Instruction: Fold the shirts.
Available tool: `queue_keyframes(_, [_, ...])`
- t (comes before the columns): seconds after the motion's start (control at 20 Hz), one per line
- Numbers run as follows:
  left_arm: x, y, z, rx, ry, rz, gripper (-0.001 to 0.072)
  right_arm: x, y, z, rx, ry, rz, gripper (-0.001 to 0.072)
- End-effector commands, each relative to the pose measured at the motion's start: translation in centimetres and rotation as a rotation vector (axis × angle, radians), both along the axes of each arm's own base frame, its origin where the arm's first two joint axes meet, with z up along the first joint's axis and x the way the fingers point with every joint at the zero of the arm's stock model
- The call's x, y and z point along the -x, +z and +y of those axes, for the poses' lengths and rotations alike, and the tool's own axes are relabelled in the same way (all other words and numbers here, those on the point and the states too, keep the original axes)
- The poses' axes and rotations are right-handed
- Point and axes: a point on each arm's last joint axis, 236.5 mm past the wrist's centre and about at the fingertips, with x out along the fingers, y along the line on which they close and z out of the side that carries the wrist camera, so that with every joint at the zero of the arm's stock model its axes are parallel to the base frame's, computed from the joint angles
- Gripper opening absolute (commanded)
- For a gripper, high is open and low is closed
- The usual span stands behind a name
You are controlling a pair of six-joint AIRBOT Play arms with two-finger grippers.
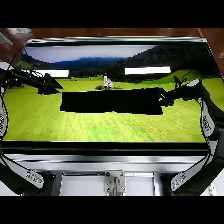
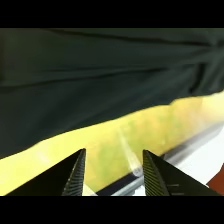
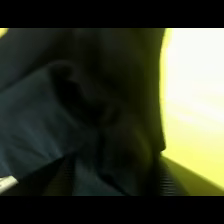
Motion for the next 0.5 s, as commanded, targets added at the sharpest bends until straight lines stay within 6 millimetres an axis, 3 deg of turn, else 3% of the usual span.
queue_keyframes(0.0, [-0.1, 1.4, -3.4, 0.059, -0.057, -0.046, 0.0452, -0.3, -0.3, 1.6, -0.031, 0.0, -0.001, 0.0157])
queue_keyframes(0.05, [-0.3, 1.4, -4.0, 0.059, -0.06, -0.055, 0.045, -0.4, 0.3, 1.8, -0.043, 0.004, -0.012, 0.0066])
queue_keyframes(0.1, [-0.6, 1.4, -4.9, 0.055, -0.062, -0.067, 0.0383, -0.6, 1.0, 1.8, -0.039, 0.014, -0.033, 0.0064])
queue_keyframes(0.15, [-0.9, 1.3, -5.8, 0.051, -0.067, -0.079, 0.0175, -0.8, 2.2, 1.8, -0.033, 0.017, -0.059, 0.0061])
queue_keyframes(0.2, [-1.4, 1.3, -7.1, 0.045, -0.067, -0.101, 0.011, -1.1, 3.6, 1.7, -0.026, 0.016, -0.091, 0.0061])
queue_keyframes(0.35, [-3.1, 0.4, -12.6, 0.026, -0.07, -0.177, 0.0078, -1.1, 8.9, 1.9, -0.019, 0.027, -0.171, 0.0061])
queue_keyframes(0.45, [-2.8, -1.1, -17.7, 0.022, -0.113, -0.195, 0.0037, -0.2, 12.4, 2.3, -0.021, 0.056, -0.213, 0.0061])
